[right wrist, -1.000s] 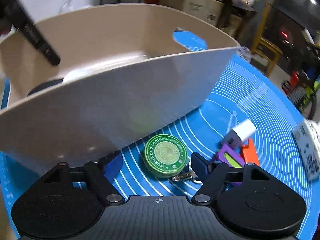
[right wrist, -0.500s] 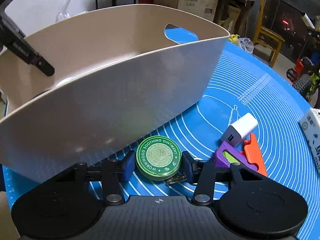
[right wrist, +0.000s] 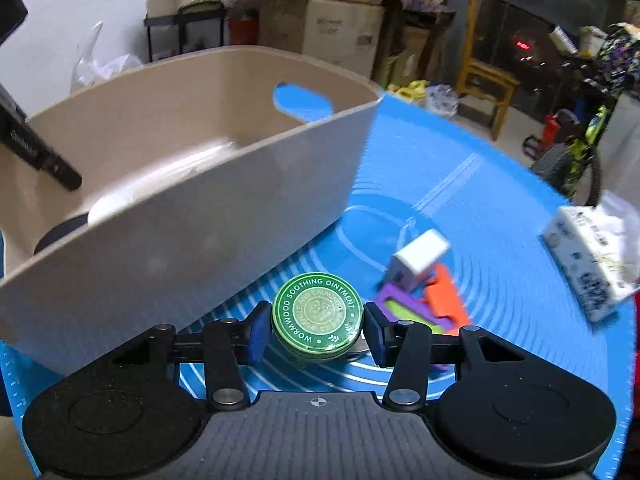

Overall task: Organize rigid objects
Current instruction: 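Lift the ointment tin into the basket and open the right gripper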

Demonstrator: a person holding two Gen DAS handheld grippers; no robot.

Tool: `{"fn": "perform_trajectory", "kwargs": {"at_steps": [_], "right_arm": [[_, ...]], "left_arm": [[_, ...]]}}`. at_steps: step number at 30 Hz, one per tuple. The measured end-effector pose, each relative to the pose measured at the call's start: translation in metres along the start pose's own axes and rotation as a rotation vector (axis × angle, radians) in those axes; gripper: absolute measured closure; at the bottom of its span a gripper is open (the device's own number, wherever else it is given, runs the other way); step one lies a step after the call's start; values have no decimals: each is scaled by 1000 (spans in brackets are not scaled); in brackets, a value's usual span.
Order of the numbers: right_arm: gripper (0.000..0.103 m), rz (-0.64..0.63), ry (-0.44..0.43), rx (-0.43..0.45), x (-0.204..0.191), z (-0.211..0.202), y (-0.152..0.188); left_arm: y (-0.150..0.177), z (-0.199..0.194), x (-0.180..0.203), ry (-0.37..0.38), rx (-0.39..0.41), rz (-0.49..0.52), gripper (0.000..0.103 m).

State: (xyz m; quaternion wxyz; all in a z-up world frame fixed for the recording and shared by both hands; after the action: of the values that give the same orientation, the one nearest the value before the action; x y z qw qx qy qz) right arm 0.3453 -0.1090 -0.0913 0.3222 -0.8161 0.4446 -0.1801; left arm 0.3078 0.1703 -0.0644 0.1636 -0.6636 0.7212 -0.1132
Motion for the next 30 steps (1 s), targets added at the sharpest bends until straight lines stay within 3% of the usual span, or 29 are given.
{"fn": "perform_trajectory", "kwargs": {"at_steps": [8,15,22,30], "right_arm": [[49,18,57,136,-5,-40,-20],[49,31,88,240,-38,-64,-56],[49,52,21,202,-72,-46,-74],[49,21,2,93,-103,-7,-69]], "left_arm": [[0,0,0,-1,0,0,94],[0,0,0,-1,0,1,94],[0,0,0,-1,0,1,94],[0,-2,-2,0,2,1,94]]}}
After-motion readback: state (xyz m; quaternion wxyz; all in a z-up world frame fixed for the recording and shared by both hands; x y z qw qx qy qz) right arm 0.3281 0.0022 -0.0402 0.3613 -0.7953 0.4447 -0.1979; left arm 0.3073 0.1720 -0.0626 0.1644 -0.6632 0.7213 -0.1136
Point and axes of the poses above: each gripper's, at about its wrist camera, not at the fingertips, and z roughly the way its jaws point, x to its right, y to its underside, the point moved 1 cm from there along z, roughly the way its jaws point, and after that the axes turned 8 degrees about z, right-handed, at the moved point
